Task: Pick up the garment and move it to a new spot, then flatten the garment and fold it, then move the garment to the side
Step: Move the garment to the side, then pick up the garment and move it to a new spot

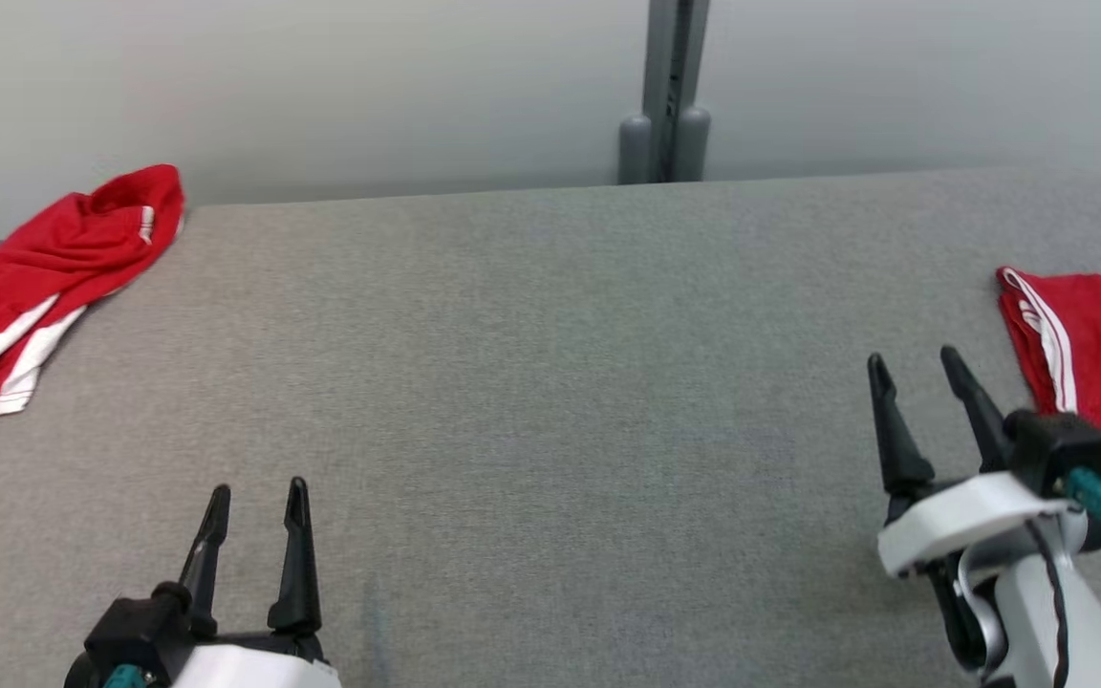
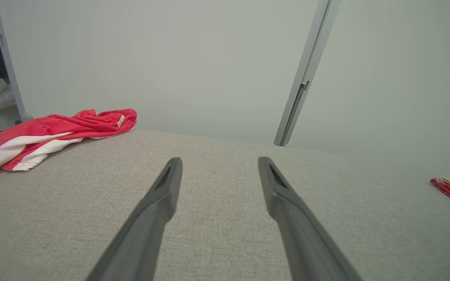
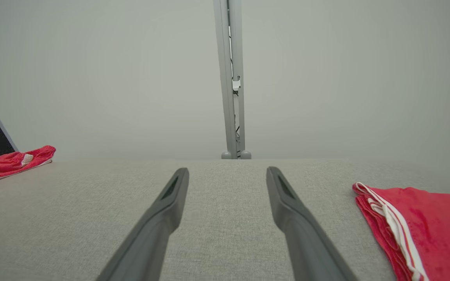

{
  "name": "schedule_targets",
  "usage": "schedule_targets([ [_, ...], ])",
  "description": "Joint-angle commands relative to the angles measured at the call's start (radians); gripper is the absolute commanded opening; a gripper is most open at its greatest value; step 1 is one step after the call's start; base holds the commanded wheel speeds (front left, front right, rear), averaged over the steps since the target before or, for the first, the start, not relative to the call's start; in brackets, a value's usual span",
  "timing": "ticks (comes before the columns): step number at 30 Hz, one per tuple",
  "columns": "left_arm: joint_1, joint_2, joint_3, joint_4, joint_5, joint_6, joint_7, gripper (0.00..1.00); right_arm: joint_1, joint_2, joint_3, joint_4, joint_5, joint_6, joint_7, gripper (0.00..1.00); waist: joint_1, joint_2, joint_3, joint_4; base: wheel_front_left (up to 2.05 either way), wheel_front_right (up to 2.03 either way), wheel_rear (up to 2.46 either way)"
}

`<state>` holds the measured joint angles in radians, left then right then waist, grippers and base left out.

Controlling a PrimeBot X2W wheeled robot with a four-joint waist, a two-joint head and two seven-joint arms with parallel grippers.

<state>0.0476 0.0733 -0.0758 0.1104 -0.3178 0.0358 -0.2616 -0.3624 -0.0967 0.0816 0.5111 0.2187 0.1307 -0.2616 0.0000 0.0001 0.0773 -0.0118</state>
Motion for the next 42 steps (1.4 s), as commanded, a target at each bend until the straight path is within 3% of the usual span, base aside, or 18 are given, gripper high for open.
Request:
schedule_targets([
  [1,0.017,-0.003,0.003,0.007,0.008,-0.002,-0.004,1.0,0.053,0.012,-0.013,-0.043,-0.03,0.0,-0.003,1.0,0.0,-0.0001,-0.026,0.033,0.0,0.0,0.0],
  [7,0.044,-0.01,-0.016,0.033,0.007,0.007,-0.004,1.0,0.192,0.044,-0.051,-0.183,-0.086,0.0,0.025,1.0,0.0,-0.0001,-0.044,0.065,0.0,0.0,0.0],
  [12,0.035,-0.013,-0.021,0.056,0.001,0.004,-0.004,1.0,0.247,0.044,-0.026,-0.246,-0.033,0.0,0.047,1.0,0.0,-0.0001,-0.048,0.074,0.0,0.0,0.0],
  [32,0.025,-0.018,-0.028,0.062,0.001,0.009,-0.005,1.0,0.277,0.044,-0.012,-0.286,-0.017,0.0,0.066,1.0,0.0,-0.0001,-0.047,0.063,0.0,0.0,0.0],
  [42,0.017,-0.019,-0.033,0.069,0.009,0.001,-0.005,1.0,0.287,0.044,-0.009,-0.301,-0.019,0.0,0.07,1.0,0.0,-0.0001,-0.05,0.096,0.0,0.0,0.0],
])
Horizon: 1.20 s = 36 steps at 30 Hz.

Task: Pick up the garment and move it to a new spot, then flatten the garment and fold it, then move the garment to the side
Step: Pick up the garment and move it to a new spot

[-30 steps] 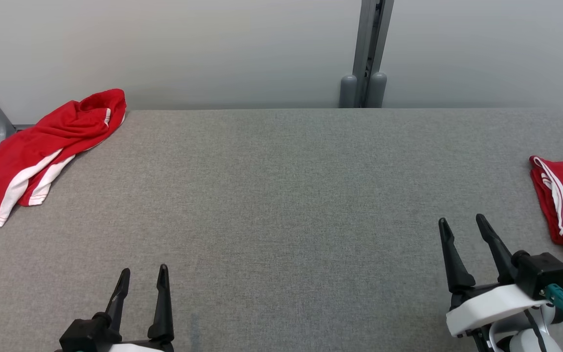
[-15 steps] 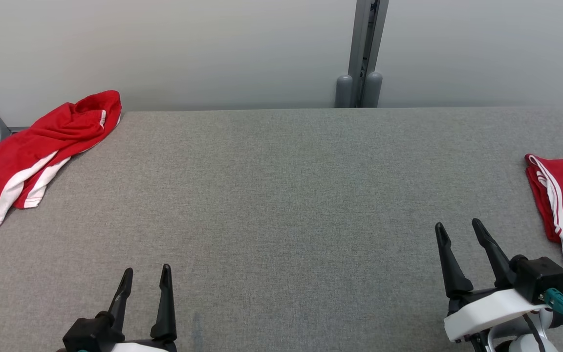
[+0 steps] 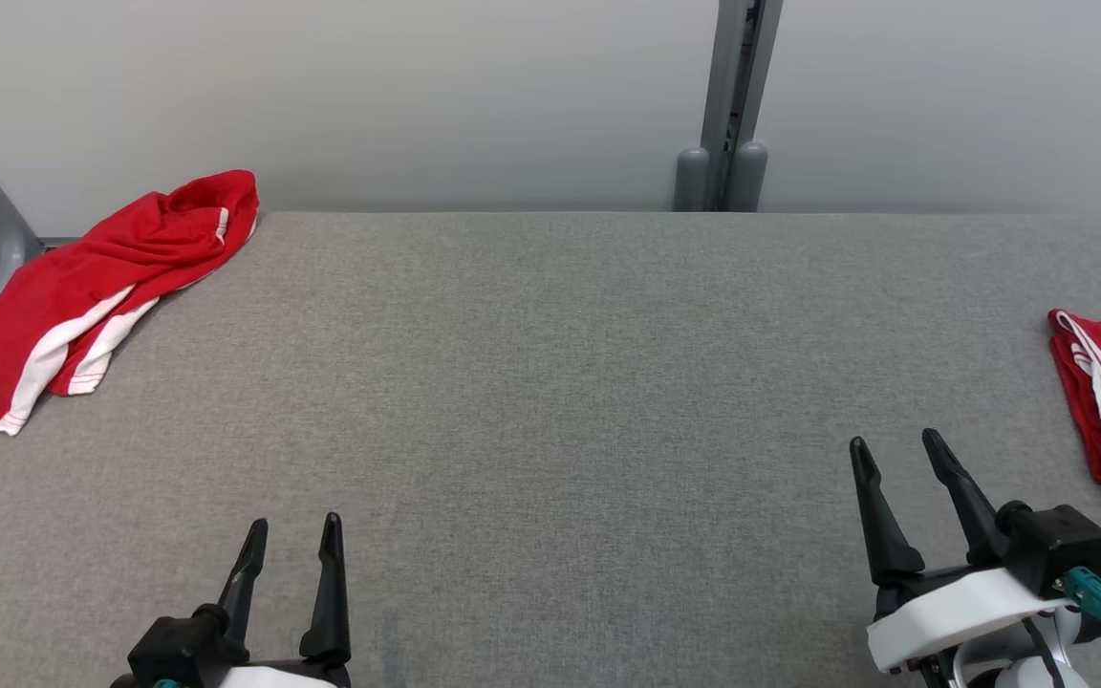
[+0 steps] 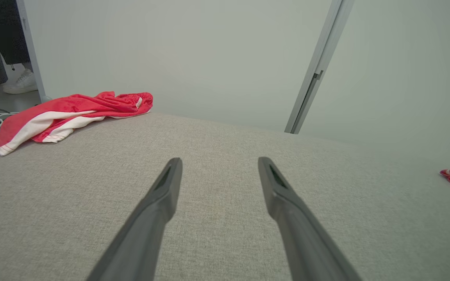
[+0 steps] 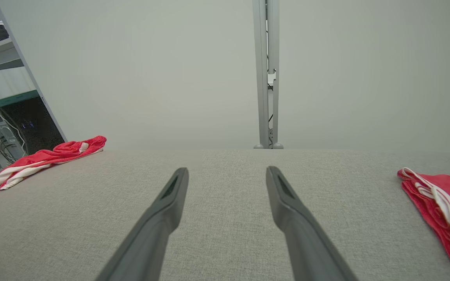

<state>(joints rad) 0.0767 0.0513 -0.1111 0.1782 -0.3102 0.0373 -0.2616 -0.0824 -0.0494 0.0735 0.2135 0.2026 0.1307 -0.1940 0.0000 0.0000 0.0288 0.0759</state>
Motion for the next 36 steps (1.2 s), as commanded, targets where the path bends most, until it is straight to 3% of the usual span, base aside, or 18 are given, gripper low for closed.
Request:
schedule_targets([
  [1,-0.014,0.003,0.004,0.003,0.0,-0.002,-0.005,1.0,0.008,-0.003,0.002,-0.007,-0.002,0.0,0.004,1.0,0.0,0.0,-0.003,0.017,0.0,0.0,0.0],
  [7,-0.018,0.003,0.009,0.002,0.009,-0.005,-0.005,1.0,0.023,-0.004,0.014,-0.021,-0.001,0.0,0.005,1.0,0.0,0.0,-0.017,0.116,0.0,0.0,0.0],
  [20,0.019,0.021,0.034,-0.022,0.022,-0.001,-0.005,1.0,0.051,-0.003,0.042,-0.028,0.027,0.0,0.0,1.0,0.0,0.0,-0.043,0.44,0.0,0.0,0.0],
  [36,0.103,0.004,0.109,-0.156,-0.009,0.052,-0.004,1.0,-0.084,-0.005,0.162,0.026,0.01,0.0,0.024,1.0,0.0,0.0,0.036,0.478,0.0,0.0,0.0],
])
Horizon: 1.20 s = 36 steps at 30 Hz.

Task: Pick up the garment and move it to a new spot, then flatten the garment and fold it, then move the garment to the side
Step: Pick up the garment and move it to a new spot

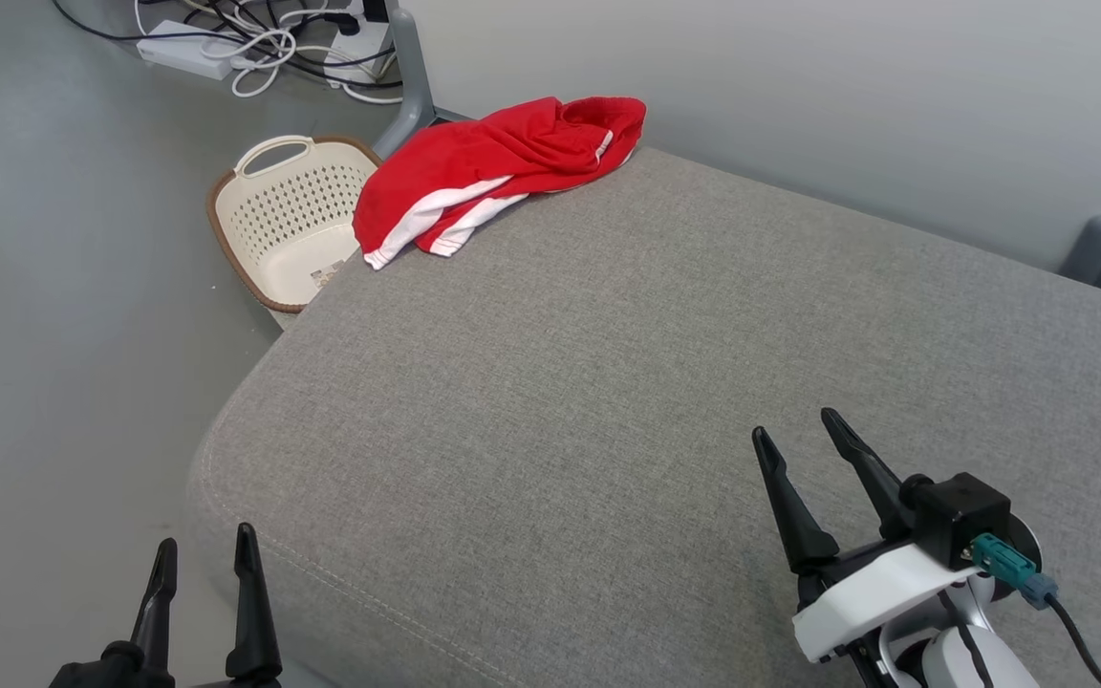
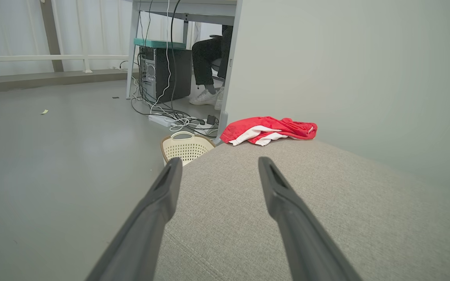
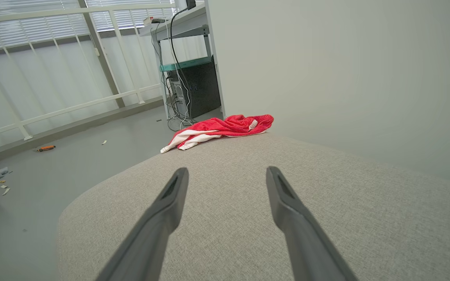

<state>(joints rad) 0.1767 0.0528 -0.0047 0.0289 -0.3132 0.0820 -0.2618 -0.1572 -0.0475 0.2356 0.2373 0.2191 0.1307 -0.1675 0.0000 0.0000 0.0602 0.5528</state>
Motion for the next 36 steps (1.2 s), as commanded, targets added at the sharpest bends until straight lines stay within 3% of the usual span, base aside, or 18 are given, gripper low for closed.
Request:
schedule_targets([
  [1,0.005,0.002,0.004,-0.01,-0.006,0.007,-0.004,1.0,-0.013,-0.006,0.001,0.003,-0.009,0.0,-0.002,1.0,0.0,0.0,0.009,0.001,0.0,0.0,0.0],
  [7,-0.049,0.001,-0.014,-0.008,0.005,-0.004,-0.004,1.0,-0.026,-0.007,-0.036,-0.015,-0.039,0.0,0.013,1.0,0.0,0.0,0.055,0.002,0.0,0.0,0.0],
  [11,-0.163,0.047,-0.028,0.013,0.037,-0.028,0.006,1.0,-0.032,-0.007,-0.101,-0.065,-0.086,0.0,0.034,1.0,0.0,0.0,0.113,0.003,0.0,0.0,0.0],
  [15,-0.37,0.112,-0.051,0.047,0.058,-0.084,0.049,1.0,-0.023,-0.007,-0.183,-0.16,-0.142,0.0,0.069,1.0,0.0,0.0,0.185,0.005,0.0,0.0,0.0],
  [23,-0.845,0.259,-0.005,0.217,0.012,-0.158,0.191,1.0,-0.085,-0.01,-0.206,-0.392,-0.23,0.0,0.176,1.0,0.0,0.0,0.39,-0.131,0.0,0.0,0.0],
  [26,-1.019,0.333,-0.02,0.313,0.02,-0.181,0.264,1.0,-0.106,-0.022,-0.203,-0.468,-0.247,0.0,0.204,1.0,0.0,0.0,0.459,-0.194,0.0,0.0,0.0],
  [31,-1.266,0.404,-0.06,0.508,0.013,-0.202,0.355,1.0,-0.109,-0.045,-0.225,-0.594,-0.257,0.0,0.239,1.0,0.0,0.0,0.563,-0.32,0.0,0.0,0.0],
  [36,-1.365,0.444,-0.121,0.625,0.001,-0.211,0.435,1.0,-0.102,-0.057,-0.234,-0.66,-0.264,0.0,0.251,1.0,0.0,0.0,0.616,-0.392,0.0,0.0,0.0],
])
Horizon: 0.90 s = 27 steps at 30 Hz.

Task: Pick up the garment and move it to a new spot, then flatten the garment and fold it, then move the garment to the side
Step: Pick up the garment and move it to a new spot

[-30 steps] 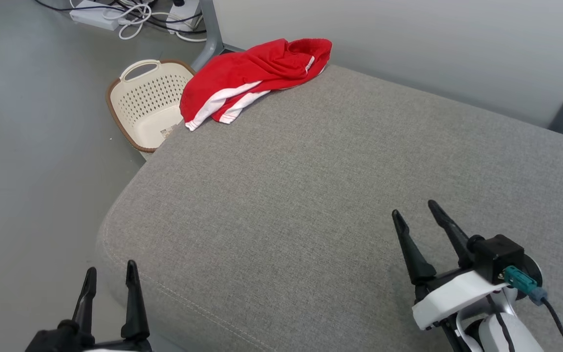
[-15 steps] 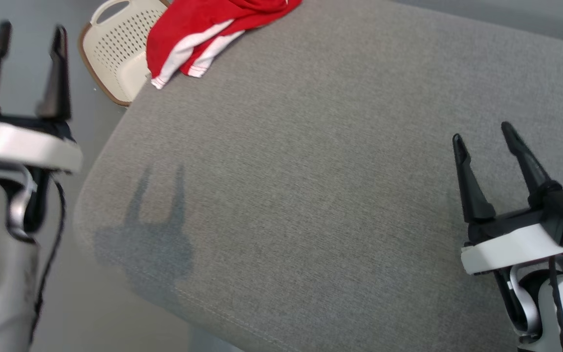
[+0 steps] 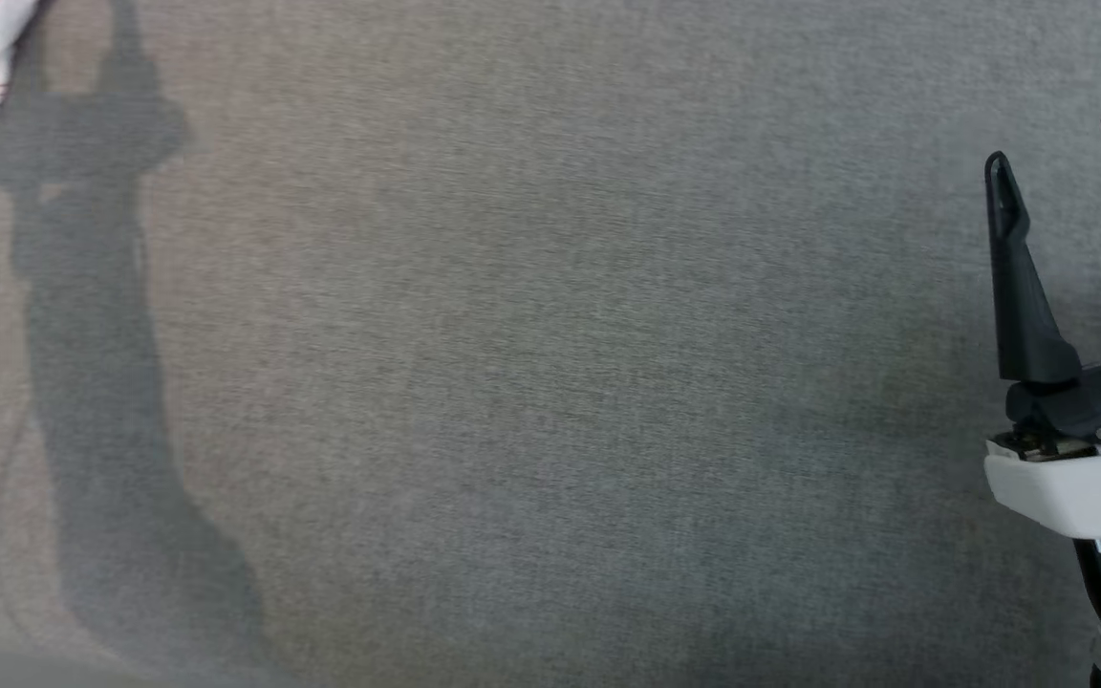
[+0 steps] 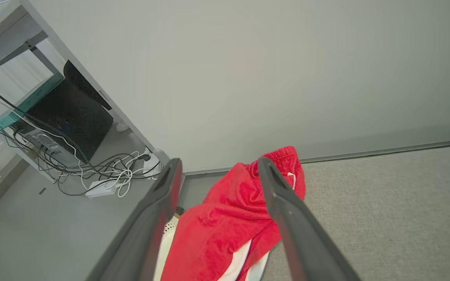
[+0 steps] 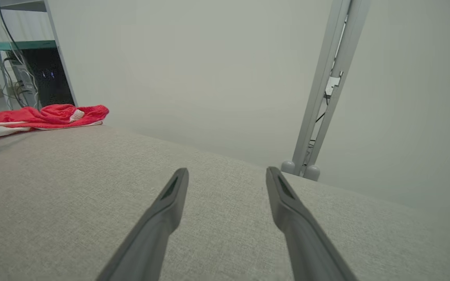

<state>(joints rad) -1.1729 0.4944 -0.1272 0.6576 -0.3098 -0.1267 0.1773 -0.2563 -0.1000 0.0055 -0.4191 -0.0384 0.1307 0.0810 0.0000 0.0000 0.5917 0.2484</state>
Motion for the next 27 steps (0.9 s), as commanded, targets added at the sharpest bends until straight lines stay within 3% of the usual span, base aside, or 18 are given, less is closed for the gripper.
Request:
schedule_targets([
  [1,-0.032,0.019,-0.008,0.017,-0.011,-0.002,0.011,1.0,-0.004,-0.009,0.001,-0.017,-0.006,0.0,0.004,1.0,0.0,0.0,0.098,-0.105,0.0,0.0,0.0],
  [6,-0.083,0.086,-0.09,0.079,-0.101,-0.002,0.065,1.0,-0.019,-0.019,-0.009,-0.084,-0.01,0.0,0.014,1.0,0.0,0.0,0.164,-0.172,0.0,0.0,0.0],
  [13,-0.107,0.164,-0.151,0.164,-0.203,-0.003,0.018,1.0,-0.038,-0.035,-0.004,-0.186,-0.029,0.0,0.027,1.0,0.0,0.0,0.211,-0.231,0.0,0.0,0.0],
  [20,-0.136,0.2,-0.177,0.248,-0.212,-0.002,-0.02,1.0,-0.028,-0.041,0.017,-0.231,-0.036,0.0,0.045,1.0,0.0,0.0,0.225,-0.266,0.0,0.0,0.0],
  [27,-0.151,0.222,-0.201,0.321,-0.182,0.025,-0.015,1.0,-0.022,-0.041,0.019,-0.24,-0.038,0.0,0.05,1.0,0.0,0.0,0.232,-0.291,0.0,0.0,0.0],
])
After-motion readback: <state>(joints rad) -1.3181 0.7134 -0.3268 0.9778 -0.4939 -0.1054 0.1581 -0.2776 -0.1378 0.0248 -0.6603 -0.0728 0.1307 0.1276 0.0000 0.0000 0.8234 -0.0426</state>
